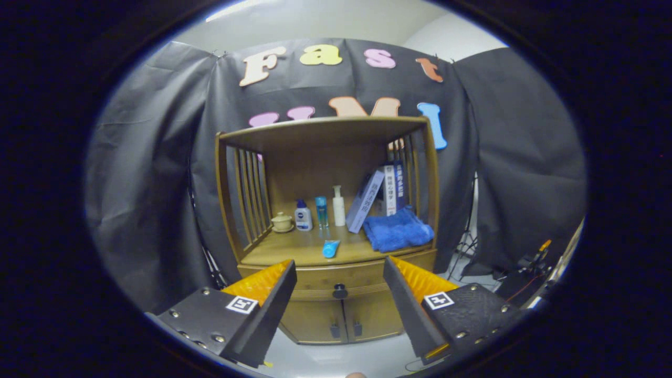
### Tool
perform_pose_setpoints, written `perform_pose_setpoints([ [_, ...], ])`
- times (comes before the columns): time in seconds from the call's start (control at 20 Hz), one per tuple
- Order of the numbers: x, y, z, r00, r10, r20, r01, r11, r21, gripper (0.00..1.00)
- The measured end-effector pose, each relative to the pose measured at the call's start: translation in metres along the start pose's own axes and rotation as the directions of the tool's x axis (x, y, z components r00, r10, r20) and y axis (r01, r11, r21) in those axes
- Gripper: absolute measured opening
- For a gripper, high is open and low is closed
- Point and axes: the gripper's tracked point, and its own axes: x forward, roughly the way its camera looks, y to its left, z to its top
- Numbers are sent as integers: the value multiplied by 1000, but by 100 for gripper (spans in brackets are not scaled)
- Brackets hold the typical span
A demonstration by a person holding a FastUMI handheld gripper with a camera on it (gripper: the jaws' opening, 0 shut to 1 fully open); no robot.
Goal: Pull open the drawer, take out the items inside it, and place them on the countertop above the cabinet.
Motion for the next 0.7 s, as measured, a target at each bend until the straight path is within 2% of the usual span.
perform_pose_setpoints([
  [0.35,-47,-6,5,1000,10,21,-9,999,-36,99],
  [0.7,-55,3,2,999,23,32,-22,999,-44,99],
])
